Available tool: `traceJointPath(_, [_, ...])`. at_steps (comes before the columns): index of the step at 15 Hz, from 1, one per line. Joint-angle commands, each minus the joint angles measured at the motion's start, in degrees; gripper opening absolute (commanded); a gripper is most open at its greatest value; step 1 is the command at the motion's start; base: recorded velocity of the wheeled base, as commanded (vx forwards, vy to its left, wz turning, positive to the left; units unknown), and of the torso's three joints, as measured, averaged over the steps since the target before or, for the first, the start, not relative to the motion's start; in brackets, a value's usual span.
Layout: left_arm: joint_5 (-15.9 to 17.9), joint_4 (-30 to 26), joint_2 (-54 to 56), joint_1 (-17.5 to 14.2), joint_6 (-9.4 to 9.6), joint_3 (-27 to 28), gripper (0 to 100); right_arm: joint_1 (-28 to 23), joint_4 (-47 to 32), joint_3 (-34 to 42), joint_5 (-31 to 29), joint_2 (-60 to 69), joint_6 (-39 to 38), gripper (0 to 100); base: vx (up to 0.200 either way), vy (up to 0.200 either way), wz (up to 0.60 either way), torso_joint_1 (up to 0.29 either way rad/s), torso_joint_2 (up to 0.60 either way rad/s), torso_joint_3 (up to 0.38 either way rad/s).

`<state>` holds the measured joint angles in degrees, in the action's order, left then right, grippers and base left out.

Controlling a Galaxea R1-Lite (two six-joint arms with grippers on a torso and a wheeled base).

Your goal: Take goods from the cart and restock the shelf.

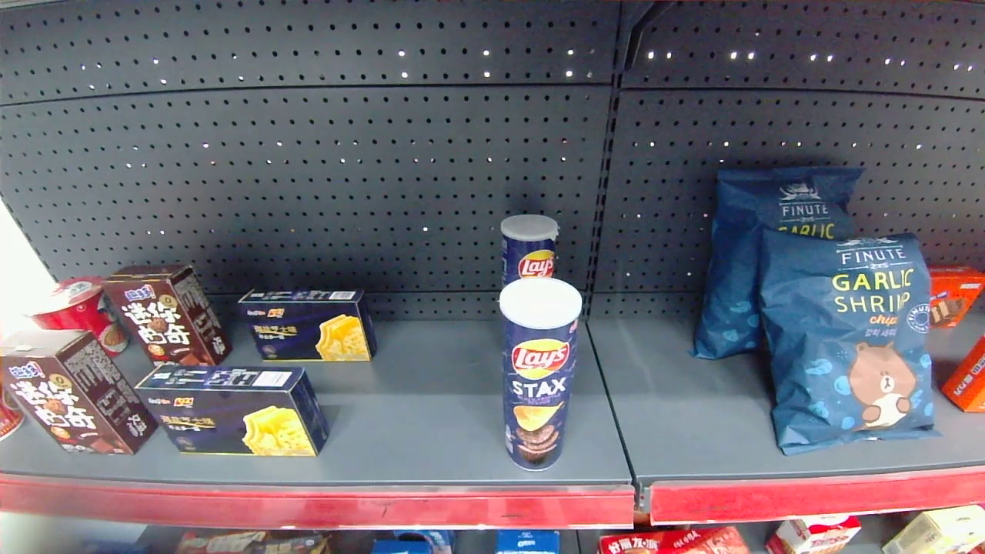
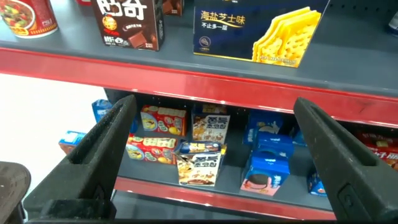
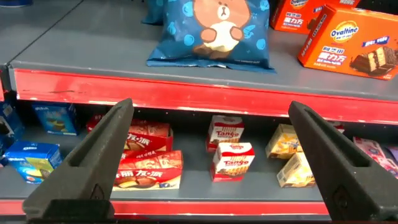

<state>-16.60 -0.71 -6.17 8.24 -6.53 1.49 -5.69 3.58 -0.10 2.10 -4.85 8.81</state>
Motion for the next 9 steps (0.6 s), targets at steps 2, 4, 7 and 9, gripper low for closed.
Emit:
traceJointPath(2, [-0.1,0.0,-0.1,0.0,-0.23,0.0,100,0.0,0.0,0.0,0.0,-0.2,0.1,100,0.0,0.0,0.0,0.0,0.0,0.0])
traceJointPath(4, [0.0,0.0,-0.1,0.0,-0.85,0.0,100,0.0,0.1,0.0,0.0,-0.2,-0.3,100,0.0,0.0,0.0,0.0,0.0,0.0])
traceJointPath(7, [-0.1,0.0,0.0,0.0,-1.02,-0.1,100,0.0,0.1,0.0,-0.3,-0.2,-1.1,100,0.0,0.0,0.0,0.0,0.0,0.0])
traceJointPath(9, [0.0,0.0,-0.1,0.0,-1.11,0.0,100,0.0,0.1,0.0,-0.6,-0.2,-1.1,100,0.0,0.0,0.0,0.0,0.0,0.0])
